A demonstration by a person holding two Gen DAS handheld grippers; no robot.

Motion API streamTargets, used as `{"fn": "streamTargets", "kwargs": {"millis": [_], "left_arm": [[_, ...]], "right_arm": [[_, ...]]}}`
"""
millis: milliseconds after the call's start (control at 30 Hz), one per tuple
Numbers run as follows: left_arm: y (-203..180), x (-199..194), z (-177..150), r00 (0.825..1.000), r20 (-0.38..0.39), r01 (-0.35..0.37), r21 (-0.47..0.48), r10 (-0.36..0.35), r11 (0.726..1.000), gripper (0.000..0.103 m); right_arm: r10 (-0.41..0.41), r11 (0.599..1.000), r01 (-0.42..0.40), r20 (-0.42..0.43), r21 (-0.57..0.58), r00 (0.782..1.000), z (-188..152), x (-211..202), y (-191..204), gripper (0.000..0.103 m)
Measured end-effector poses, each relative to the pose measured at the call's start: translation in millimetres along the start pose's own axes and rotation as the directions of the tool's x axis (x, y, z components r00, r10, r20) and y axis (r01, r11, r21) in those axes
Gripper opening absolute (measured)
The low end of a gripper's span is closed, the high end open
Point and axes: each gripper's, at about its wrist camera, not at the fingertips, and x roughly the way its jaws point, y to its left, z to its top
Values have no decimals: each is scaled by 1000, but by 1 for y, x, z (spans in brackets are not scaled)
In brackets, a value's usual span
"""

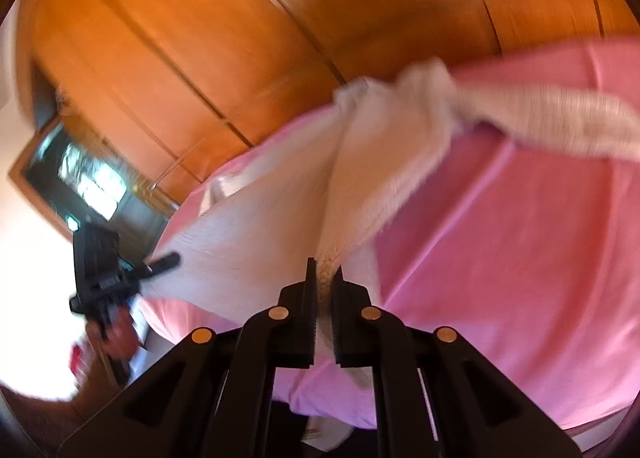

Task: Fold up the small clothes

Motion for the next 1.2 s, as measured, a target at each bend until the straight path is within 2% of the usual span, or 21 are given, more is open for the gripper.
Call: {"fn": "streamTargets", "kwargs": {"millis": [67,167,200,233,333,367,400,467,533,567,667,700,733,800,867,900,967,1033,1100,1167,1200], "left_arm": [[0,-26,-11,999,-1,-34,23,34,999,5],[13,-47,-45,992,-43,-118,16,119,993,5],[20,-47,-55,990,-65,-125,-2,125,992,5],[29,-41,-73,985,-107,-139,-37,135,990,5],[43,-15,-113,955,-209,-218,-25,208,976,7],[53,-10,-117,949,-221,-239,-44,224,970,8],[61,-7,-121,947,-230,-247,-69,226,967,12],[83,-8,-119,954,-208,-252,-172,215,952,40],[92,-10,-110,972,-139,-219,-260,188,940,60],[98,-15,-105,977,-105,-206,-280,184,937,61],[115,-15,-87,984,-54,-179,-318,171,931,61],[121,-7,-83,985,-56,-172,-334,163,927,61],[126,1,-81,984,-67,-176,-340,163,924,61],[126,20,-75,983,-70,-181,-333,167,925,59],[119,28,-69,992,-85,-118,-292,97,949,21],[111,37,-68,992,-103,-97,-271,72,958,15],[98,34,-69,989,-90,-136,-210,119,968,9],[92,11,-69,988,-45,-153,-211,146,966,9],[86,-8,-67,978,-6,-205,-193,208,959,8],[73,-20,-68,949,-15,-315,-104,315,943,7],[75,-21,-71,926,-40,-377,-86,374,922,7]], "right_arm": [[-50,998,50,-3,-41,999,-8,-19,-1,5],[-128,991,130,-83,19,988,-39,-23,-30,5],[-156,986,162,-115,40,981,-49,-20,-41,5],[-199,975,211,-160,62,967,-62,-12,-54,5],[-264,950,296,-254,95,930,-90,10,-81,4],[-281,945,316,-277,90,919,-96,18,-85,4],[-286,942,323,-291,88,913,-98,24,-87,5],[-323,936,349,-299,38,898,-97,33,-82,5],[-353,930,368,-297,-4,887,-89,39,-75,5],[-357,929,371,-296,-12,886,-85,41,-72,7],[-372,925,380,-240,-14,897,-70,41,-70,20],[-374,924,383,-222,-3,900,-65,45,-71,35],[-378,921,388,-211,6,901,-62,47,-72,44],[-385,919,393,-180,13,905,-55,59,-68,44],[-373,925,380,-153,18,915,-47,71,-57,44],[-366,928,373,-149,16,918,-45,76,-53,47],[-363,931,365,-128,-11,923,-40,94,-37,49],[-355,935,353,-114,-41,928,-37,112,-21,49],[-345,938,337,-109,-84,932,-37,124,-9,49],[-377,922,359,-123,-143,918,-42,136,-5,49],[-388,917,369,-132,-151,912,-45,137,-8,49]]}}
